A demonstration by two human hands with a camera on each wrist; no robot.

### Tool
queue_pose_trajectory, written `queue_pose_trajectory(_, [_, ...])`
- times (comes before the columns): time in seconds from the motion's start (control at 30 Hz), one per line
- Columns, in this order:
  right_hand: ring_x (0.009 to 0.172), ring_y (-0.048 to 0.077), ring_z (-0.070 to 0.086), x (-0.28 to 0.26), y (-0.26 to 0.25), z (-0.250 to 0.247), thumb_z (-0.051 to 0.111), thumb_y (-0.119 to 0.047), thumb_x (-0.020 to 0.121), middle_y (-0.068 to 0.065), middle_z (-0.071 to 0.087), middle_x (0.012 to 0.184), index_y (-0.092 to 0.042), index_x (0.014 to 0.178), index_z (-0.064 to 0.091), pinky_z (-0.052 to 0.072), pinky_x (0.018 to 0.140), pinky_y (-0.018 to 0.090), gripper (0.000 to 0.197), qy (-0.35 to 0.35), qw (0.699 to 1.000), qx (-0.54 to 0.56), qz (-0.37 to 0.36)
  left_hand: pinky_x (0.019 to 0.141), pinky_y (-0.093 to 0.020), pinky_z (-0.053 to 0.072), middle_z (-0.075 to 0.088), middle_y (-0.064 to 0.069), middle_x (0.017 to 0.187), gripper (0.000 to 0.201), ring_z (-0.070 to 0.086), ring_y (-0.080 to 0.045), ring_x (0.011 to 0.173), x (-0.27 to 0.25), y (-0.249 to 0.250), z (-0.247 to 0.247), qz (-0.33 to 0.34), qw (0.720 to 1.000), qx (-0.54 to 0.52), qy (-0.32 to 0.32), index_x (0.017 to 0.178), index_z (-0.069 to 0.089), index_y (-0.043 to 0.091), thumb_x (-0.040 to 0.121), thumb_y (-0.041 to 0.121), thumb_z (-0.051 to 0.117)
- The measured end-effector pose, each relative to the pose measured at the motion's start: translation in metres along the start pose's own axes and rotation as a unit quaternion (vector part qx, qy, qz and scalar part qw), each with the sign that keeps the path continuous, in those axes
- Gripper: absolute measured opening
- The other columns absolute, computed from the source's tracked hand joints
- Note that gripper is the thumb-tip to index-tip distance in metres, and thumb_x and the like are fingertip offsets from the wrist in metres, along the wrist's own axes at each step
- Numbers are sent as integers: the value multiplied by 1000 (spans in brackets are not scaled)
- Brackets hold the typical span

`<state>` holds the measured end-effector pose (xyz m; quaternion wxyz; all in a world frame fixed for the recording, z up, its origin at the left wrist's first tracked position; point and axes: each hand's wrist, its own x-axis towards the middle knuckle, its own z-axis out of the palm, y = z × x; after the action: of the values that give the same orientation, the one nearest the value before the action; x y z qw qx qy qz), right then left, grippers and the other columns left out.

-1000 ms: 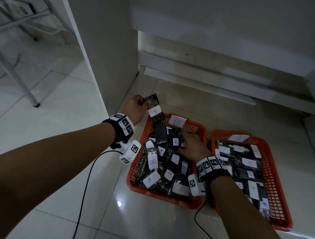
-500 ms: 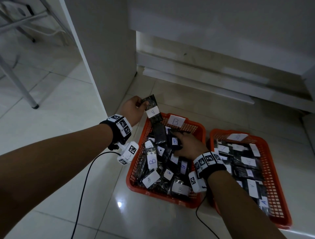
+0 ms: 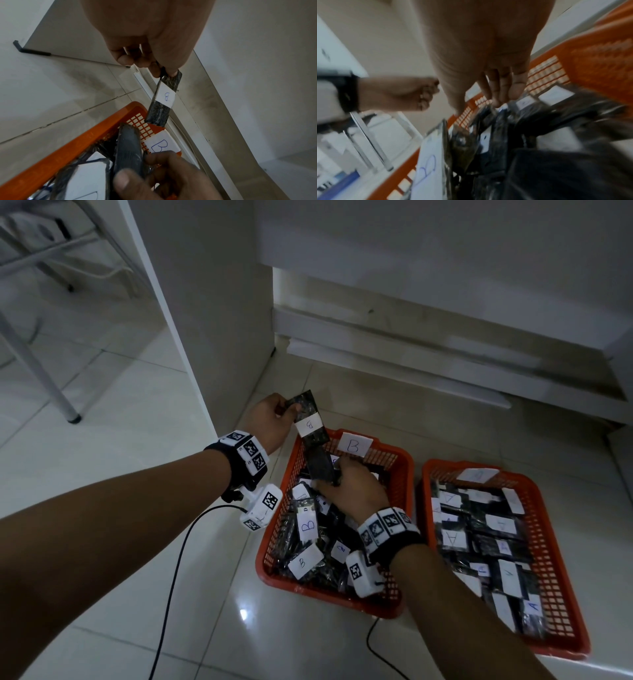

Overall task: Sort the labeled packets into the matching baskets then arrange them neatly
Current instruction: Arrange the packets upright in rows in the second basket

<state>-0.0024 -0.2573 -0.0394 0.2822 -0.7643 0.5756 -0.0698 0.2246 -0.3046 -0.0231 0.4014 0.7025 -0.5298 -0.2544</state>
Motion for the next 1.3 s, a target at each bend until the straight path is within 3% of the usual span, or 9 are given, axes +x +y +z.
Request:
queue_pose_trajectory(0.17, [74, 21, 60, 10, 0, 1, 71, -37, 92, -1, 59, 79, -22, 82, 49, 42, 61, 33, 28, -7, 994, 94, 54, 72, -33, 48, 70, -5, 90, 24, 64, -23, 84, -2, -1, -6, -1, 1000, -20, 5, 91, 63, 13, 100, 35, 63])
queue_pose_trajectory(0.33, [75, 22, 66, -8, 20, -42, 56, -43, 102, 3, 68, 81, -19, 87, 62, 50, 72, 37, 28, -15, 968, 230, 101, 73, -32, 46, 67, -5, 93, 28, 60, -20, 83, 3, -4, -19, -19, 999, -23, 19, 102, 65, 5, 101, 32, 62])
queue_pose_trajectory(0.43, [81, 29, 69, -19, 44, -62, 52, -40, 104, 8, 70, 88, -14, 102, 58, 55, 72, 41, 27, 28, 983, 151, 104, 73, -35, 48, 66, -5, 86, 22, 62, -25, 82, 8, -2, -15, -19, 999, -28, 19, 92, 62, 11, 100, 32, 63])
queue_pose_trajectory(0.57, [73, 23, 54, -33, 64, -67, 49, -20, 105, 4, 53, 86, -18, 105, 39, 33, 58, 32, 11, 33, 990, 100, 92, 67, -32, 46, 64, 2, 81, 23, 61, -20, 77, 2, 12, 2, 3, 1000, -8, 1, 88, 61, 17, 98, 37, 63])
queue_pose_trajectory(0.7, [92, 27, 54, -44, 73, -61, 63, -37, 91, 9, 51, 109, -26, 104, 39, 44, 74, 37, 29, 68, 986, 103, 113, 72, -34, 50, 71, -3, 89, 29, 65, -21, 82, -3, 26, 19, 21, 999, 4, -23, 93, 65, 14, 97, 43, 62])
queue_pose_trajectory(0.8, [107, 22, 42, -48, 71, -55, 77, -27, 86, 6, 39, 123, -16, 119, 44, 39, 85, 33, 48, 50, 992, 37, 114, 72, -33, 50, 70, -1, 87, 28, 65, -21, 82, -4, 30, 23, 30, 999, 3, -28, 89, 62, 15, 98, 41, 62])
queue_pose_trajectory(0.93, [121, 32, 47, -41, 68, -38, 79, -18, 83, 15, 43, 132, -7, 130, 50, 46, 92, 35, 57, 55, 990, -86, 97, 73, -34, 50, 70, 0, 87, 25, 66, -21, 84, -4, 27, 19, 32, 999, 1, -24, 87, 61, 19, 98, 41, 63])
queue_pose_trajectory(1.17, [122, 34, 51, -34, 61, -25, 76, -62, 78, 11, 64, 124, -15, 125, 64, 42, 102, 51, 68, 105, 946, -288, 102, 76, -40, 54, 69, -5, 86, 27, 65, -26, 85, -5, 10, 6, 24, 1000, 2, -4, 89, 65, 13, 96, 40, 65])
queue_pose_trajectory(1.3, [136, 37, 41, -32, 61, -26, 69, -73, 77, 9, 57, 140, -22, 136, 60, 33, 111, 55, 79, 75, 939, -316, 113, 75, -39, 53, 68, -2, 86, 25, 65, -25, 85, -3, 9, 5, 19, 1000, 4, 4, 89, 65, 15, 97, 39, 66])
